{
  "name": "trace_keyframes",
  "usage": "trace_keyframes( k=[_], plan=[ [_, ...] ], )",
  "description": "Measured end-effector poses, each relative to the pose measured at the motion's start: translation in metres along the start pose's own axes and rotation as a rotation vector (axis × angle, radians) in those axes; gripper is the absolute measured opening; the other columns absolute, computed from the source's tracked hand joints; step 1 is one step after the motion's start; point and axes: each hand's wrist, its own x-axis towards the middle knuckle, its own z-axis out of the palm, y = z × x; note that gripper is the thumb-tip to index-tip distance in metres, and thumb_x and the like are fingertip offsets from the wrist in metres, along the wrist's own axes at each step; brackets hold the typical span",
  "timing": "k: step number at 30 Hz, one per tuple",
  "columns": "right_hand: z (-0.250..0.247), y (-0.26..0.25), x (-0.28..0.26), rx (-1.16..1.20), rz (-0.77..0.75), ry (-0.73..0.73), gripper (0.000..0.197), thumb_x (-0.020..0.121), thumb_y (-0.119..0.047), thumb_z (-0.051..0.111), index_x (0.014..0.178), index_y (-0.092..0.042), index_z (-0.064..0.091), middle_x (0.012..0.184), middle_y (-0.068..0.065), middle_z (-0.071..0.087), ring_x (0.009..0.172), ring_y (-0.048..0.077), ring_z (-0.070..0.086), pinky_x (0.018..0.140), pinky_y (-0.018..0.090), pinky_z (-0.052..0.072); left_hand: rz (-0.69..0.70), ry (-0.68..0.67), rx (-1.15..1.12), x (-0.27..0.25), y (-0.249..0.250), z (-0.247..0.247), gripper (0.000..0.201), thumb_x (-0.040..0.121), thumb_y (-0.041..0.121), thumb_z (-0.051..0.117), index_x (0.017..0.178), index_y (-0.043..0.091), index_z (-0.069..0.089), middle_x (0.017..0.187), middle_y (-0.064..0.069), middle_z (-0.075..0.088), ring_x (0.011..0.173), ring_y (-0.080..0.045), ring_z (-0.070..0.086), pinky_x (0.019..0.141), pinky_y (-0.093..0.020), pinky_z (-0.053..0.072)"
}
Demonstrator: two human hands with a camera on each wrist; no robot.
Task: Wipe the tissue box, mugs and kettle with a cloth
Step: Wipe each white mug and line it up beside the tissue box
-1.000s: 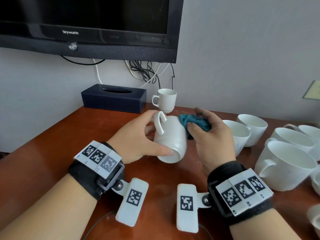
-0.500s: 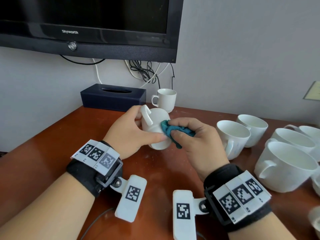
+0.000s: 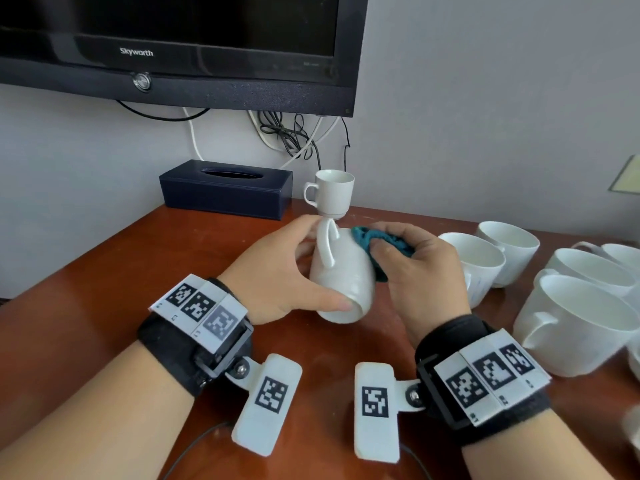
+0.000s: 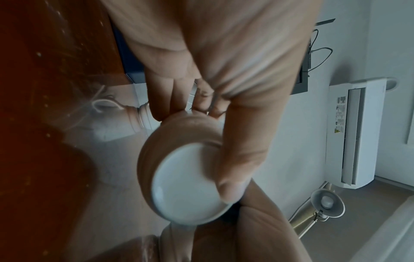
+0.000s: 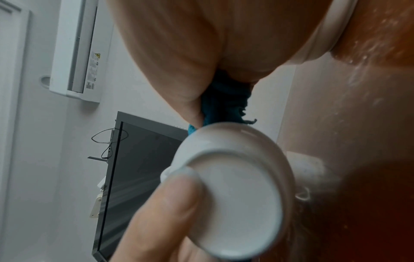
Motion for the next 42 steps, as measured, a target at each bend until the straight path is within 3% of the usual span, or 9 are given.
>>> trace_keyframes(
  k=[5, 10, 17, 24, 27, 30, 35, 39, 42],
  plan=[
    [0.002, -0.001, -0.004, -0.020, -0.003, -0.117, 0.018, 0.091, -0.015, 0.072, 0.099, -0.029, 0.079, 0.102, -0.008, 0.078, 0.096, 0.016, 0.072, 0.086, 0.048, 0.062, -0.022, 0.131, 0.068, 0.000, -0.002, -0.003, 0.086, 0.055, 0.046, 0.097, 0.128, 0.047, 0.052, 0.124, 0.031, 0.064, 0.115, 0.005, 0.065, 0.101, -0.035, 0.057],
    [0.002, -0.003, -0.008, -0.038, -0.016, -0.243, 0.026, 0.091, -0.008, 0.075, 0.098, -0.032, 0.079, 0.103, -0.007, 0.076, 0.091, 0.014, 0.070, 0.079, 0.035, 0.057, -0.065, 0.248, 0.126, 0.001, -0.003, -0.005, 0.082, 0.057, 0.048, 0.096, 0.124, 0.050, 0.049, 0.117, 0.027, 0.064, 0.108, 0.005, 0.064, 0.091, -0.025, 0.054],
    [0.003, -0.013, -0.010, -0.115, -0.103, -0.220, 0.027, 0.090, -0.006, 0.075, 0.095, -0.032, 0.078, 0.103, -0.011, 0.073, 0.096, 0.009, 0.069, 0.088, 0.038, 0.058, 0.001, 0.115, 0.233, -0.001, 0.001, -0.003, 0.090, 0.050, 0.064, 0.088, 0.130, 0.054, 0.047, 0.129, 0.025, 0.059, 0.119, 0.000, 0.059, 0.103, -0.037, 0.055],
    [-0.001, -0.017, -0.007, -0.214, -0.172, -0.039, 0.031, 0.093, -0.012, 0.070, 0.093, -0.042, 0.071, 0.108, -0.012, 0.069, 0.104, 0.007, 0.065, 0.096, 0.038, 0.056, 0.070, -0.021, 0.302, -0.002, 0.003, 0.003, 0.103, 0.062, 0.050, 0.096, 0.148, 0.043, 0.040, 0.139, 0.026, 0.049, 0.129, 0.002, 0.051, 0.111, -0.035, 0.049],
    [0.000, -0.018, -0.008, -0.213, -0.169, -0.087, 0.027, 0.092, -0.011, 0.072, 0.095, -0.038, 0.074, 0.107, -0.012, 0.070, 0.103, 0.008, 0.066, 0.095, 0.041, 0.056, 0.057, 0.007, 0.292, -0.002, 0.003, 0.003, 0.105, 0.056, 0.060, 0.092, 0.146, 0.043, 0.043, 0.138, 0.024, 0.051, 0.128, -0.002, 0.054, 0.109, -0.038, 0.051],
    [0.004, -0.017, -0.013, -0.168, -0.172, -0.187, 0.033, 0.090, -0.008, 0.075, 0.091, -0.040, 0.075, 0.105, -0.009, 0.071, 0.100, 0.012, 0.067, 0.093, 0.042, 0.056, 0.014, 0.135, 0.228, 0.000, 0.000, -0.001, 0.092, 0.048, 0.067, 0.087, 0.130, 0.049, 0.048, 0.131, 0.022, 0.059, 0.121, -0.003, 0.060, 0.104, -0.039, 0.054],
    [0.007, -0.010, -0.012, -0.110, -0.118, -0.239, 0.026, 0.090, -0.010, 0.077, 0.094, -0.035, 0.078, 0.105, -0.007, 0.071, 0.092, 0.016, 0.068, 0.084, 0.042, 0.059, -0.061, 0.285, 0.139, 0.001, -0.007, -0.011, 0.091, 0.057, 0.052, 0.095, 0.133, 0.046, 0.045, 0.122, 0.027, 0.059, 0.114, 0.003, 0.060, 0.100, -0.035, 0.055],
    [0.005, -0.007, -0.008, 0.002, -0.032, -0.145, 0.021, 0.093, -0.010, 0.074, 0.093, -0.030, 0.079, 0.103, -0.003, 0.076, 0.092, 0.019, 0.072, 0.072, 0.036, 0.060, -0.046, 0.166, 0.068, -0.002, -0.008, -0.012, 0.116, 0.051, 0.053, 0.097, 0.148, 0.054, 0.033, 0.137, 0.025, 0.053, 0.123, -0.003, 0.062, 0.105, -0.040, 0.055],
    [0.002, -0.005, -0.003, 0.051, 0.039, -0.068, 0.017, 0.094, -0.010, 0.073, 0.092, -0.026, 0.080, 0.098, -0.003, 0.078, 0.093, 0.019, 0.074, 0.074, 0.035, 0.063, -0.027, 0.038, 0.011, -0.003, -0.006, -0.011, 0.117, 0.060, 0.032, 0.102, 0.147, 0.062, 0.030, 0.137, 0.013, 0.055, 0.120, -0.010, 0.067, 0.105, -0.043, 0.055]
  ],
)
